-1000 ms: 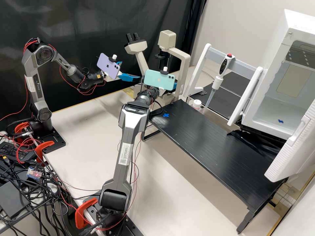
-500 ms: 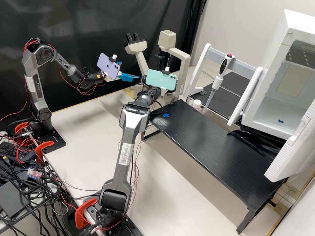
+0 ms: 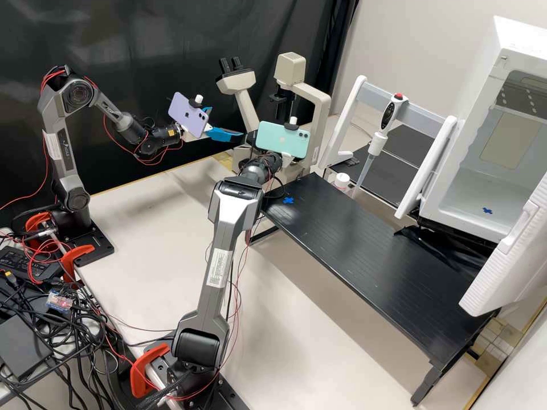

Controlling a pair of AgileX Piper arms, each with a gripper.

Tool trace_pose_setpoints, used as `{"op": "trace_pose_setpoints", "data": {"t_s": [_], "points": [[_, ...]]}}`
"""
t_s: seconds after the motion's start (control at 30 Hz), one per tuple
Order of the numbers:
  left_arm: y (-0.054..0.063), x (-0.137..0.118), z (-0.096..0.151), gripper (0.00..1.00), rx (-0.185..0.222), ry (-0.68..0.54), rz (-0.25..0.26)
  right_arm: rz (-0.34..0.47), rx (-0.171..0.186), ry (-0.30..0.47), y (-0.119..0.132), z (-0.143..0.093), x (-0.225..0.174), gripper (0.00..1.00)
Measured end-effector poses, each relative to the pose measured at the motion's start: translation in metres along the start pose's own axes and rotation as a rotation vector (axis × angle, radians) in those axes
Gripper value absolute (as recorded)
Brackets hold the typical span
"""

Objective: Move the petri dish to the bench

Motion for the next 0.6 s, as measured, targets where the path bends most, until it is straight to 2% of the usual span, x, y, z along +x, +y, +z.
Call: {"op": "trace_pose_setpoints", "data": {"t_s": [0.23, 0.4, 0.6], "points": [[0.0, 0.0, 0.0, 1.0, 0.0, 0.0, 0.0, 0.005, 0.016, 0.014, 0.007, 0.004, -0.022, 0.0], [0.0, 0.0, 0.0, 1.0, 0.0, 0.0, 0.0, 0.006, 0.0, 0.055, 0.016, 0.002, -0.056, 0.0], [0.0, 0.0, 0.0, 1.0, 0.0, 0.0, 0.0, 0.029, 0.029, 0.093, 0.025, 0.002, -0.09, 0.0]]}}
